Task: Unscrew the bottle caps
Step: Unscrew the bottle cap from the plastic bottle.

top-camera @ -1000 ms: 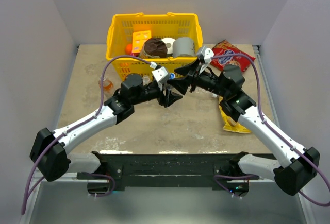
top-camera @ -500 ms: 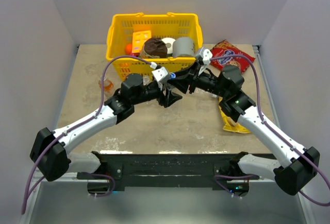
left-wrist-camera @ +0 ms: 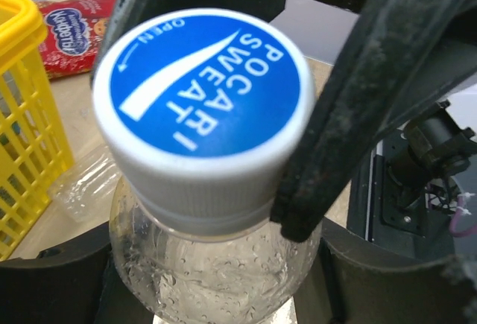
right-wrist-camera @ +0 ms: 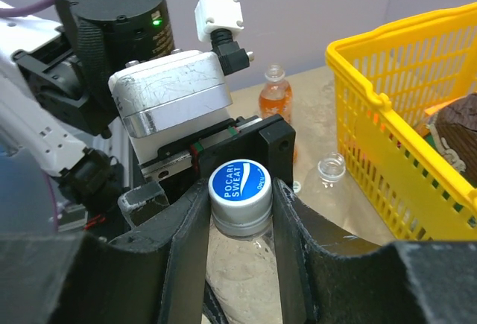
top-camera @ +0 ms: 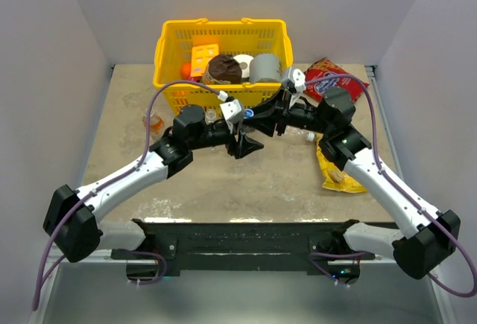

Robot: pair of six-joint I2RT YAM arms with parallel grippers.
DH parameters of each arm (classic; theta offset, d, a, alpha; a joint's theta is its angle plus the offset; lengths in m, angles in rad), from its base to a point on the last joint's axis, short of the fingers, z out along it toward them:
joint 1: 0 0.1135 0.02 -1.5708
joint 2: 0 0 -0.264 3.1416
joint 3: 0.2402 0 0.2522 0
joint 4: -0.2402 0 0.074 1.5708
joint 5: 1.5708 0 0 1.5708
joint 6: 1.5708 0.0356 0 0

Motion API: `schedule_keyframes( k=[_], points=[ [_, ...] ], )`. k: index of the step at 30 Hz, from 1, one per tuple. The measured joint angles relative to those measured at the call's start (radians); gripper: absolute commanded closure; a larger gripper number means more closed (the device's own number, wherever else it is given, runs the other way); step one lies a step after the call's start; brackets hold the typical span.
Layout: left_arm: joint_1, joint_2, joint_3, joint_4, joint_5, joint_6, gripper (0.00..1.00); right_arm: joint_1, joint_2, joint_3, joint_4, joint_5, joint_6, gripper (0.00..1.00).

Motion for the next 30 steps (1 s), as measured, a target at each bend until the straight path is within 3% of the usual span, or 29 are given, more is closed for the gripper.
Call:
schedule_keyframes(
  k=[12, 22, 26, 30],
  points=[
    [0.004, 0.008, 0.020, -0.014, 0.294, 0.044, 0.66, -0.071, 0.062, 0.059, 0.024, -0.426, 0.049, 1.00],
    [-0.018, 0.023, 0.020, -0.057, 0.409, 0.077, 0.66, -0.073, 0.108, 0.073, 0.018, -0.618, 0.055, 1.00],
    [-0.023, 0.023, 0.020, -0.056, 0.412, 0.080, 0.68, -0.073, 0.110, 0.084, -0.010, -0.632, 0.035, 0.80],
    [-0.026, 0.018, 0.020, -0.056, 0.369, 0.087, 0.67, -0.076, 0.110, 0.086, -0.016, -0.623, 0.025, 0.53]
  ],
)
